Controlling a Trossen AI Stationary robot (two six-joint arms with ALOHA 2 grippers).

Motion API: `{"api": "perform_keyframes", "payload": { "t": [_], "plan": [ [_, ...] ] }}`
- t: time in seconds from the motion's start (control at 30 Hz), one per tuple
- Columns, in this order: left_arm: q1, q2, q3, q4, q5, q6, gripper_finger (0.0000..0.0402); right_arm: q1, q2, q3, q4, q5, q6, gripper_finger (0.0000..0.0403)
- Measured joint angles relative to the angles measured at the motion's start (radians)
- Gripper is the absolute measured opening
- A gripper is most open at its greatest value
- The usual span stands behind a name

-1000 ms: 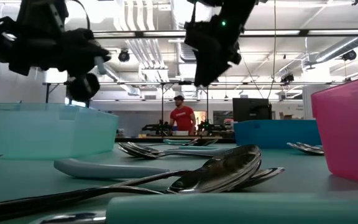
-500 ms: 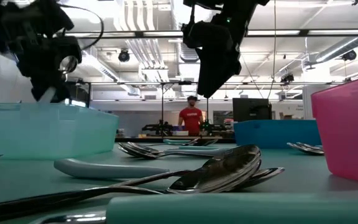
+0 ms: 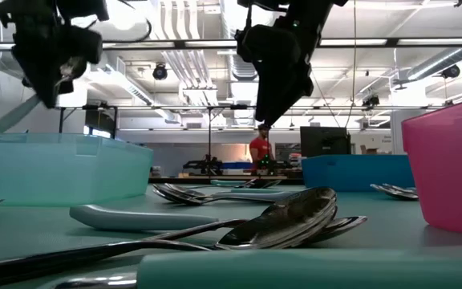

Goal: Sort silverware by color (type)
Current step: Put the blue spoon into the green bin, then put the green spoon into the blue bin

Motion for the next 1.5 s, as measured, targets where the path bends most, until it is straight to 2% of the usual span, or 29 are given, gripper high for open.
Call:
{"api": "perform_keyframes", "payload": {
  "t": [0.13,0.4,0.67,0.87,1.2,1.5],
  "plan": [
    [-0.009,0.046,-0.043,-0.015,0.008,-0.025,0.0024,0.0,0.001,-0.009,0.0,-0.058,0.0,0.0192],
    [-0.009,0.086,-0.057,-0.002,0.036,-0.023,0.0069,0.004,0.014,-0.017,0.005,-0.067,0.002,0.0192],
    [-0.009,0.088,-0.057,0.107,0.103,-0.019,0.0121,0.007,0.132,-0.018,0.013,-0.067,0.002,0.0192],
    [-0.009,0.087,-0.057,0.129,0.133,-0.019,0.0125,0.007,0.184,-0.019,0.034,-0.107,-0.019,0.0192],
    [-0.008,0.085,-0.057,0.131,0.133,-0.004,0.0126,0.033,0.188,-0.019,0.089,-0.143,-0.02,0.0191],
    [-0.008,0.085,-0.057,0.144,0.133,0.001,0.0126,0.05,0.239,-0.018,0.09,-0.143,-0.019,0.0191]
  ]
}}
